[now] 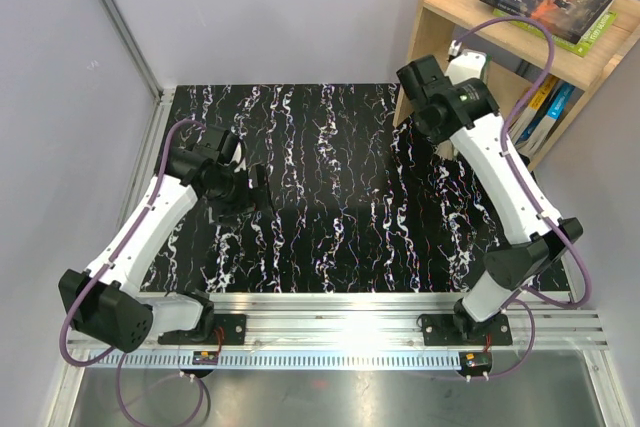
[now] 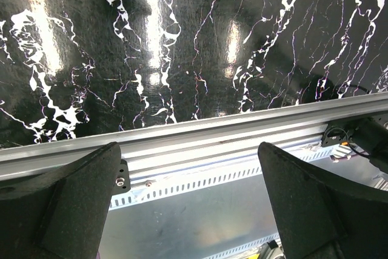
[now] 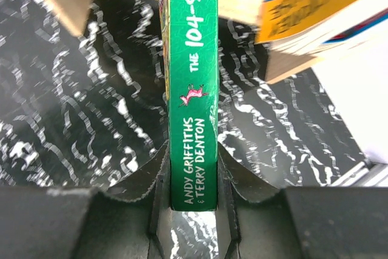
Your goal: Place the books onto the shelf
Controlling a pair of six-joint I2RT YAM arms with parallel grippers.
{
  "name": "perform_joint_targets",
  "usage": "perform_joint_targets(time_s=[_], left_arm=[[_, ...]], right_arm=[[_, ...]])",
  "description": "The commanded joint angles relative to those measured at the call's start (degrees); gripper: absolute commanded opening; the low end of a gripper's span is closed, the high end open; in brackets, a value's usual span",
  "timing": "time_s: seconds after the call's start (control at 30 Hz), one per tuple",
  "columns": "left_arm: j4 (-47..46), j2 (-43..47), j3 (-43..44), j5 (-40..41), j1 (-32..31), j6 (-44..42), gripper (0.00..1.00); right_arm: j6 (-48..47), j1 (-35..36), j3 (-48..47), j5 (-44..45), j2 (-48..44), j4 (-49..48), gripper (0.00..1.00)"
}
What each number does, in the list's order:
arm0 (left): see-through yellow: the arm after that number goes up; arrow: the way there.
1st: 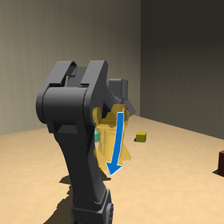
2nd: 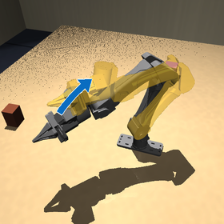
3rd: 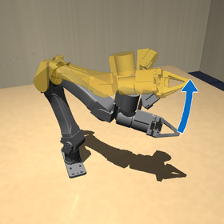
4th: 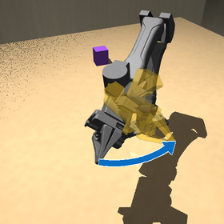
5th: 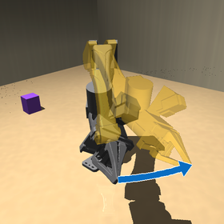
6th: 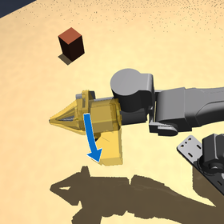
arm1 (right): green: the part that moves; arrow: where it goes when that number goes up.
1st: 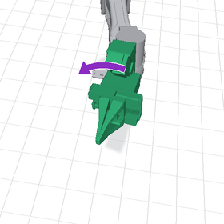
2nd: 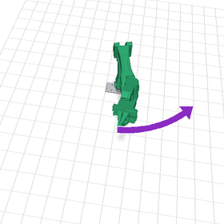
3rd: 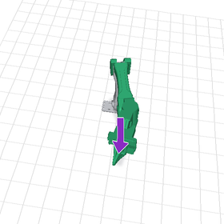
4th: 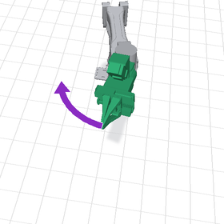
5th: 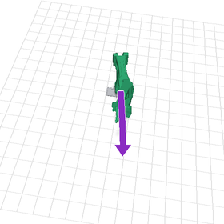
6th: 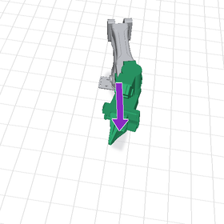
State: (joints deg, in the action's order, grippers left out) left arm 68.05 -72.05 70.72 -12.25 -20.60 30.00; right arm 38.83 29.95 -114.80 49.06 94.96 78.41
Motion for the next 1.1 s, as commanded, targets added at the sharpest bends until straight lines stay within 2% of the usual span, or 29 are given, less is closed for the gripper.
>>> perform_joint_targets(time_s=[0.0, 0.4, 0.73, 0.87, 1.07], left_arm=[[-0.5, 1.3, -0.4, -0.3, 0.0, -1.1, 0.98], [-1.6, 0.4, -1.8, -0.6, 0.1, -1.3, 0.96], [-1.5, -0.5, -1.8, 0.6, 0.1, -1.3, 0.95], [-2.3, -0.2, -3.1, 0.7, 0.0, -0.8, 0.95], [-3.8, 0.2, -5.7, 0.6, 0.0, 0.2, 0.95]], right_arm=[[-1.9, -2.7, -3.2, 5.8, -3.6, -2.4, 0.00], [-6.2, -15.6, -0.9, 2.2, -3.7, -11.7, 0.00], [-5.4, -21.7, 8.0, -5.6, -5.6, -22.1, 0.00], [-7.3, -23.8, 12.5, -8.9, -7.5, -30.1, 0.00], [-7.3, -26.2, 11.3, -8.2, -6.0, -30.2, 0.00]])
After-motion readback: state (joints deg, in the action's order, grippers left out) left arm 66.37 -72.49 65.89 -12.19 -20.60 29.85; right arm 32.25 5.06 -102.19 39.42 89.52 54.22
